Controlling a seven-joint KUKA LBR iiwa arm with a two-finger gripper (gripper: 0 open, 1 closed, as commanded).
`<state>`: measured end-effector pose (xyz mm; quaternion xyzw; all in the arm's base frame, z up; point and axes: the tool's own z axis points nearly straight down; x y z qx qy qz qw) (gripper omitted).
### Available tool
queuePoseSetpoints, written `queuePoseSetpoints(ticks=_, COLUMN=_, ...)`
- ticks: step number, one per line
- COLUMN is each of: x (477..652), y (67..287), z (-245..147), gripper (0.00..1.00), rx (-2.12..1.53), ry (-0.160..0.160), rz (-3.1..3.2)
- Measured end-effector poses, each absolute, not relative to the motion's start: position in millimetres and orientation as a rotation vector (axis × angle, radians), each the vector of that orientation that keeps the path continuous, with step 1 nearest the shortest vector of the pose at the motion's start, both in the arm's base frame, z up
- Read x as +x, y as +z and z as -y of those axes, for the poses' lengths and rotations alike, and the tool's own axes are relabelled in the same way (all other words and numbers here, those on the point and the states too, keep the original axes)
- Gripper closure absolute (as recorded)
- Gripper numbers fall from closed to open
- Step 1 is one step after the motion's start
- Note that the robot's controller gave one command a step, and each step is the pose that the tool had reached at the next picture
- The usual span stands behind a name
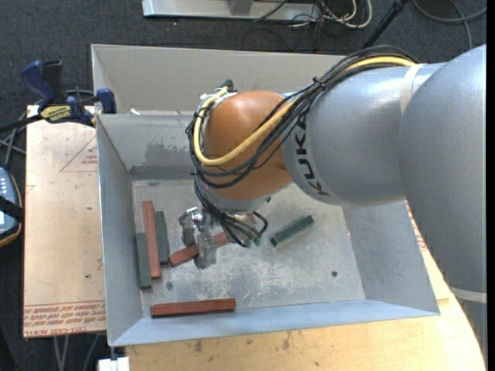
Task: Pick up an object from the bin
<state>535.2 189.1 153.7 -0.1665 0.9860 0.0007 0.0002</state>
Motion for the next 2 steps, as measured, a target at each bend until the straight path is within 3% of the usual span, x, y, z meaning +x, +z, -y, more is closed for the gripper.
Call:
queuePoseSetpoints(ticks=1, x=535.2, y=153.7, z=-189.0, gripper=1.0, rx=-0.523, ry=0.002, rz=-3.097)
queuePoseSetpoints(ticks=2, x=548.1, y=214.0, z=-210.5, gripper=1.0, rx=-0.542, ry=0.003, rz=-3.092)
